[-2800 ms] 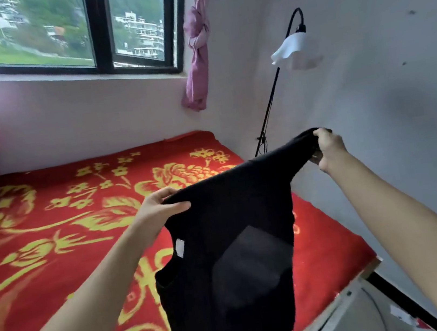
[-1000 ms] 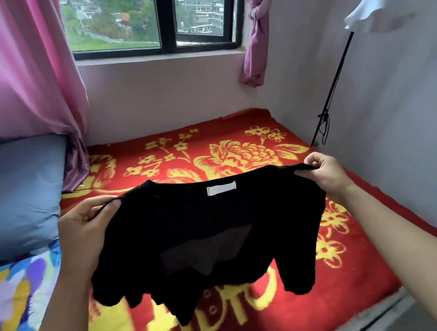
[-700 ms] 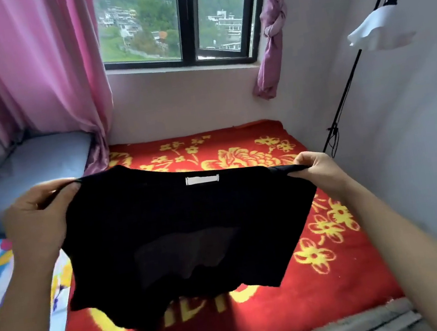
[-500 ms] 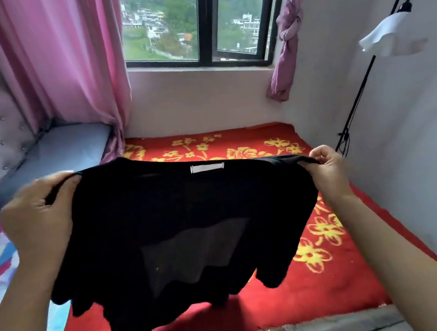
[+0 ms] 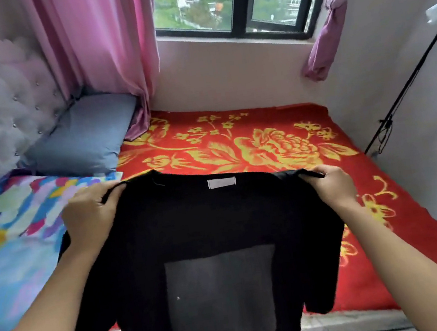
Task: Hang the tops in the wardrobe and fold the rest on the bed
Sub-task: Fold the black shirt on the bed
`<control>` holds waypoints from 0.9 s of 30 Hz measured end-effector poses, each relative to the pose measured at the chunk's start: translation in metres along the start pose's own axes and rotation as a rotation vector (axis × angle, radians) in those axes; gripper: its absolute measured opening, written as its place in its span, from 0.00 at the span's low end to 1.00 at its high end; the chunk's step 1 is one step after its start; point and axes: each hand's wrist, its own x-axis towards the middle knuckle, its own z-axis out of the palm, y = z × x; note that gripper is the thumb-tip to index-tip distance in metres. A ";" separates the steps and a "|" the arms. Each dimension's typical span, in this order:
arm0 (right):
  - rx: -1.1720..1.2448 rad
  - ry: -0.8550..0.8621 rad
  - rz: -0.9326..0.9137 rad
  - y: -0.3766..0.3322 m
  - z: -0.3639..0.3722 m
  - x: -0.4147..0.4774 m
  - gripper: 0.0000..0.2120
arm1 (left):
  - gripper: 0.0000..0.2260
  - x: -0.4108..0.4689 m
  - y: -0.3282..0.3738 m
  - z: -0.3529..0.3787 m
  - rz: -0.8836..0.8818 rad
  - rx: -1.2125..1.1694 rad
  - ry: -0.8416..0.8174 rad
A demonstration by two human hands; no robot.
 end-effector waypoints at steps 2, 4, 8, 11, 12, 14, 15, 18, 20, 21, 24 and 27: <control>0.024 -0.152 0.142 0.015 0.035 0.015 0.13 | 0.10 -0.003 -0.022 0.028 -0.102 -0.027 -0.082; 0.083 -0.263 0.267 0.025 0.067 0.035 0.13 | 0.05 0.000 -0.042 0.056 -0.237 -0.040 -0.172; 0.148 -0.371 0.410 0.036 0.114 0.069 0.13 | 0.04 0.017 -0.074 0.106 -0.407 -0.062 -0.311; 0.096 -0.275 0.471 0.049 0.147 0.093 0.15 | 0.03 0.031 -0.092 0.143 -0.363 -0.019 -0.393; 0.076 -0.245 0.487 0.053 0.157 0.100 0.15 | 0.03 0.033 -0.098 0.153 -0.333 -0.009 -0.398; 0.037 -0.199 0.494 0.053 0.171 0.113 0.15 | 0.03 0.041 -0.107 0.171 -0.291 0.016 -0.395; 0.012 -0.188 0.488 0.052 0.178 0.122 0.15 | 0.02 0.047 -0.111 0.181 -0.283 0.038 -0.389; -0.049 -0.163 0.462 0.043 0.191 0.156 0.16 | 0.03 0.076 -0.113 0.206 -0.260 0.077 -0.362; -0.088 -0.118 0.453 0.040 0.202 0.187 0.18 | 0.05 0.100 -0.111 0.230 -0.279 0.086 -0.359; -0.102 -0.093 0.446 0.039 0.208 0.202 0.19 | 0.06 0.112 -0.111 0.243 -0.282 0.084 -0.362; -0.132 -0.030 0.416 0.035 0.227 0.246 0.21 | 0.08 0.142 -0.115 0.282 -0.291 0.073 -0.351; -0.186 -0.007 0.387 0.034 0.249 0.293 0.17 | 0.11 0.173 -0.123 0.332 -0.306 0.130 -0.349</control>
